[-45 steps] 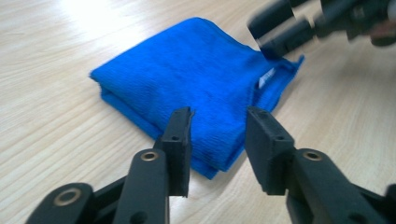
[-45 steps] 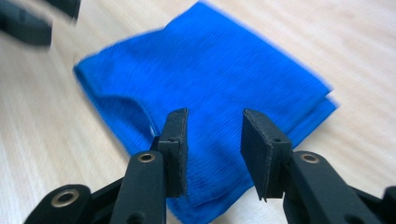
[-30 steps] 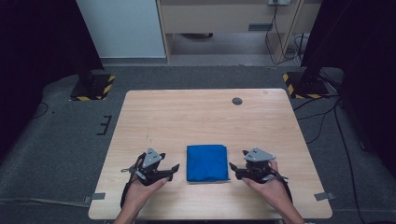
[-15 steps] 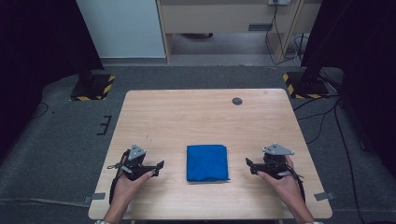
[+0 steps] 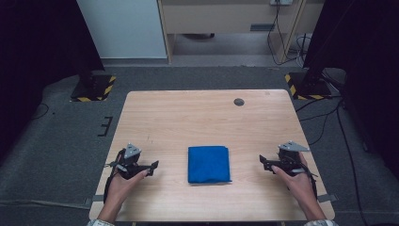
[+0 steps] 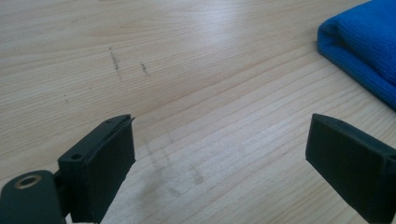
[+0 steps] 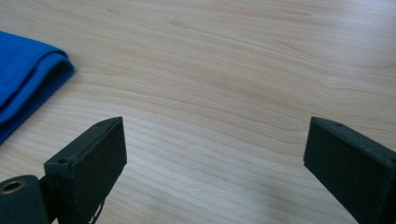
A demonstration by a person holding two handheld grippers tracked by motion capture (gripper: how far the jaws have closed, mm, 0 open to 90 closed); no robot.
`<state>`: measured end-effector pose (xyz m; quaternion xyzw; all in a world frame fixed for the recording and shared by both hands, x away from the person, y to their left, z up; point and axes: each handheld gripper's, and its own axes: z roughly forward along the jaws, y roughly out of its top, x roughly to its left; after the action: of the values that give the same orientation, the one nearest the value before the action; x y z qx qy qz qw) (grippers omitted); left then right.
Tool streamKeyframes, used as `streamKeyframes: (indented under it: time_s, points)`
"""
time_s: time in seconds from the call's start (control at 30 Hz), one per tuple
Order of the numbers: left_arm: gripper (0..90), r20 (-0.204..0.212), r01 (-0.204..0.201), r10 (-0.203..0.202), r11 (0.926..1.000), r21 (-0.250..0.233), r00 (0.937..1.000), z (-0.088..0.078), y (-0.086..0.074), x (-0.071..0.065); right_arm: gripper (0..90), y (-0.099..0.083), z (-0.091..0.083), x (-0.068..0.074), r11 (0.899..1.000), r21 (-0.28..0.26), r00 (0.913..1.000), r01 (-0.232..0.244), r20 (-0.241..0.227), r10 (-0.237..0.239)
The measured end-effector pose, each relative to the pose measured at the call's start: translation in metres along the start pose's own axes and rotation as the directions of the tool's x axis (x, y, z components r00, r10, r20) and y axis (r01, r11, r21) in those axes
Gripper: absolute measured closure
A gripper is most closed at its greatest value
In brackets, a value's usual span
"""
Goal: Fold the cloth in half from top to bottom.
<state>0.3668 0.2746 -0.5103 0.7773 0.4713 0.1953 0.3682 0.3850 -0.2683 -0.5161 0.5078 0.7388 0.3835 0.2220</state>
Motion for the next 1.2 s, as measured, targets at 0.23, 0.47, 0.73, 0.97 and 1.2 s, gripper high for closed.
streamKeyframes:
  time_s: [0.23,0.47,0.73,0.97,1.2]
  points:
    - [6.9,-0.016,-0.002,0.003,0.9987,0.050,0.9999,0.009,-0.002,0.011,6.3,-0.005,0.005,-0.021,0.998,0.037,0.9984,-0.046,0.035,0.045]
    - [6.9,-0.025,0.010,-0.008,0.9974,0.072,0.9997,0.016,-0.005,0.015,6.6,-0.010,0.014,-0.030,0.993,0.103,0.9958,-0.065,0.071,0.057]
    - [5.0,-0.035,-0.020,0.024,0.9963,0.084,0.9991,0.023,-0.013,0.013,5.3,-0.011,0.020,-0.026,0.993,0.115,0.9942,-0.031,0.106,0.019]
    - [4.5,-0.047,-0.019,0.023,0.9973,0.072,0.9986,0.023,-0.014,0.011,4.3,-0.012,0.020,-0.023,0.993,0.118,0.9943,-0.016,0.106,0.003]
    - [4.1,-0.045,-0.020,0.023,0.9972,0.073,0.9987,0.023,-0.014,0.011,3.7,-0.017,0.014,-0.019,0.993,0.121,0.9953,-0.005,0.096,-0.007]
